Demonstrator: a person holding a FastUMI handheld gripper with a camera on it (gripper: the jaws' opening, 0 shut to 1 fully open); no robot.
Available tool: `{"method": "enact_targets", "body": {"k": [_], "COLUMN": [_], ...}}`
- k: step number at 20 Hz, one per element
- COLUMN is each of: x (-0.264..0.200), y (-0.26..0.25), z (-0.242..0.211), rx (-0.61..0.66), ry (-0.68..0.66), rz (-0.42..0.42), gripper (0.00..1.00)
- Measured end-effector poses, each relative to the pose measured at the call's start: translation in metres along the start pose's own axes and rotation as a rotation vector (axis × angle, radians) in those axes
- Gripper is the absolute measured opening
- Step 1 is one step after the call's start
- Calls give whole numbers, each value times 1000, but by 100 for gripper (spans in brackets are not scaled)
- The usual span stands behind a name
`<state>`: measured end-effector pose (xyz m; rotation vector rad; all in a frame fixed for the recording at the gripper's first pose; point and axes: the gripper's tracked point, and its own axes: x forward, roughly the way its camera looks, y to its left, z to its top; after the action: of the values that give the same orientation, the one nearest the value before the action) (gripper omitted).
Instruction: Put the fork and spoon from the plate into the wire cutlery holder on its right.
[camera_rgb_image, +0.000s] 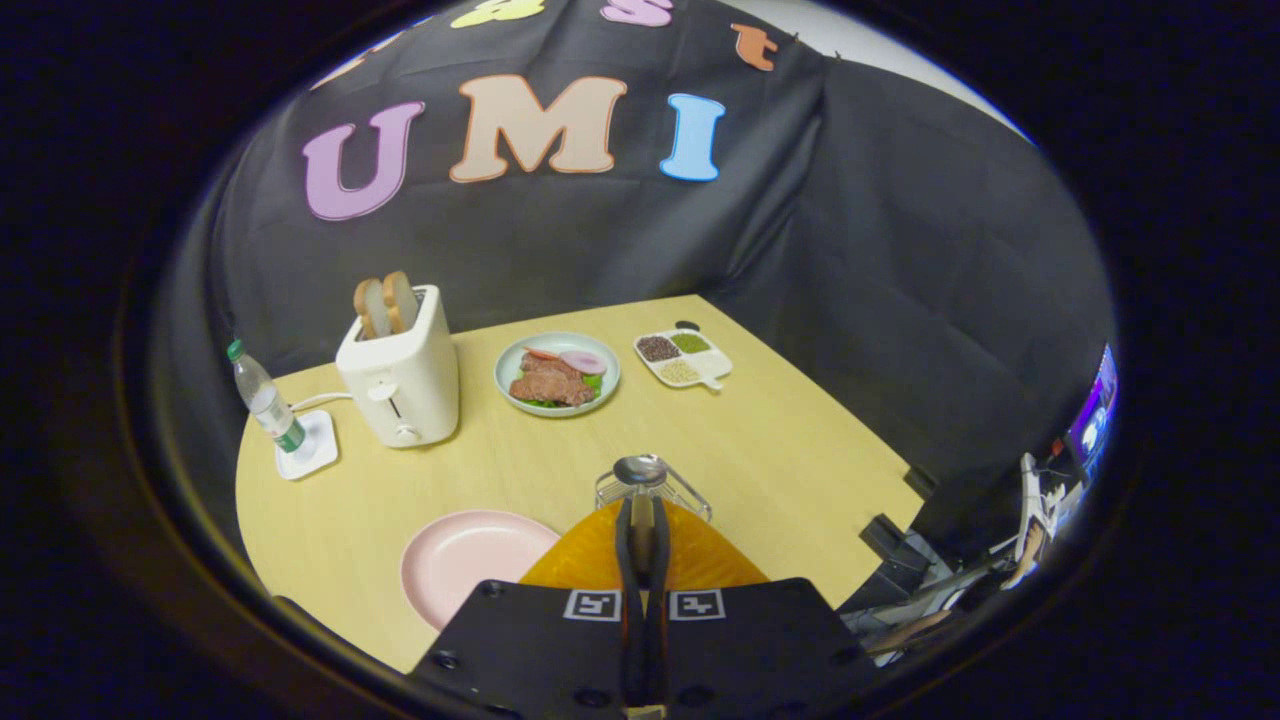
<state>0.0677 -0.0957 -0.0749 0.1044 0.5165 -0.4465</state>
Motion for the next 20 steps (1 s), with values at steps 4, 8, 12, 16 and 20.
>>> {"method": "enact_targets", "body": {"k": [4, 8, 12, 16, 20], "x": [18, 20, 18, -3, -20], "y": [-3, -1, -2, -5, -5], "z": [-17, -39, -31, -20, -19], "rx": [-2, -42, -69, -53, -26], "ry": [73, 109, 60, -5, -40], "rz": [-3, -2, -11, 15, 44], "gripper": [4, 6, 18, 65, 100]}}
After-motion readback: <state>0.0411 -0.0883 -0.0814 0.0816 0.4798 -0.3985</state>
